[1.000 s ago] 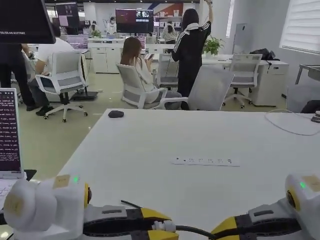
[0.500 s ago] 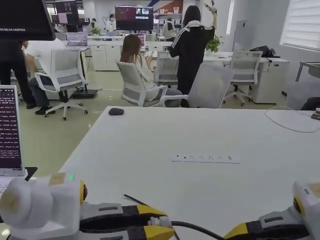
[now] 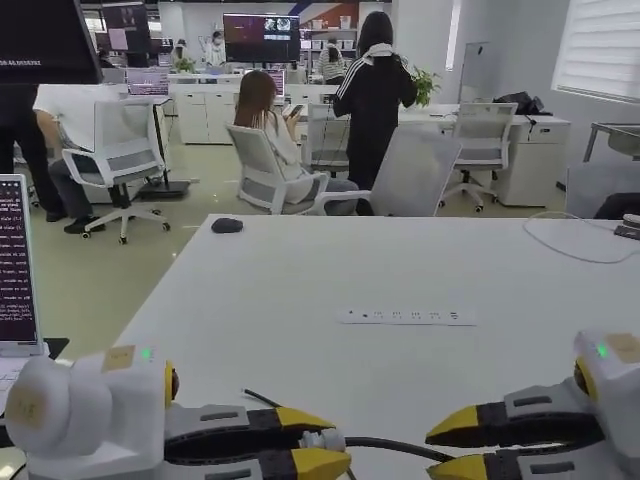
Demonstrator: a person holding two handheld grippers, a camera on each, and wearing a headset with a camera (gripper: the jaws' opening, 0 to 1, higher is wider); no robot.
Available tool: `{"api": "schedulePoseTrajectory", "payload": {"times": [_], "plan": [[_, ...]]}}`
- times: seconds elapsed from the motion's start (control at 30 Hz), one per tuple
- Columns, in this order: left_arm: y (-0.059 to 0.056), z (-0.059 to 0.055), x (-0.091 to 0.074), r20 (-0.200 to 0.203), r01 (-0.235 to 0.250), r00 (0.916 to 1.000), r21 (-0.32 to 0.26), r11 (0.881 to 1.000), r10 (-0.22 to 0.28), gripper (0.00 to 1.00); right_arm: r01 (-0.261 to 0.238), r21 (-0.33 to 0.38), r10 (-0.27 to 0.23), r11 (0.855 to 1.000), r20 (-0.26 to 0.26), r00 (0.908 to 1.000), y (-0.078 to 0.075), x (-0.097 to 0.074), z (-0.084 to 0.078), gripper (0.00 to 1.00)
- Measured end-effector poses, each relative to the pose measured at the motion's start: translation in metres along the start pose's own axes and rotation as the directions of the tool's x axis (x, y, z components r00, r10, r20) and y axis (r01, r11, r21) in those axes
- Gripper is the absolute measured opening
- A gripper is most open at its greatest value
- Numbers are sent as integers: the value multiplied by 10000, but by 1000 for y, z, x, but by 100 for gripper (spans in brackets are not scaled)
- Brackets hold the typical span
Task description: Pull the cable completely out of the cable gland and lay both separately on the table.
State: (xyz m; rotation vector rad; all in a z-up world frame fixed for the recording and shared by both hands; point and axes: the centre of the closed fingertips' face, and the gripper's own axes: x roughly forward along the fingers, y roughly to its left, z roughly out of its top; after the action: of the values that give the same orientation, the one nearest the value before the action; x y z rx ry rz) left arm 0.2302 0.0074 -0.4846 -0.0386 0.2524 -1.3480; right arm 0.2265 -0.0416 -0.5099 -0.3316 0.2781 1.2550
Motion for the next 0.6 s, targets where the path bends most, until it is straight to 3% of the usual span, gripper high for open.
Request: {"api": "schedulePoseTrajectory", "payload": {"times": [0.23,0.43,0.6], "plan": [[-4,0,4,-49,127,9999,52,9999,-127,16,-617,-477,649,9970,680,9956,13,17,29,16],[-6,-1,4,-55,162,9999,29,9999,-162,16,-862,-496,900,9950,815,9926,14,26,33,14],[-5,0,4,-49,151,9999,36,9999,-151,16,-1260,-564,1309,9904,938,9870,20,28,36,3]]}}
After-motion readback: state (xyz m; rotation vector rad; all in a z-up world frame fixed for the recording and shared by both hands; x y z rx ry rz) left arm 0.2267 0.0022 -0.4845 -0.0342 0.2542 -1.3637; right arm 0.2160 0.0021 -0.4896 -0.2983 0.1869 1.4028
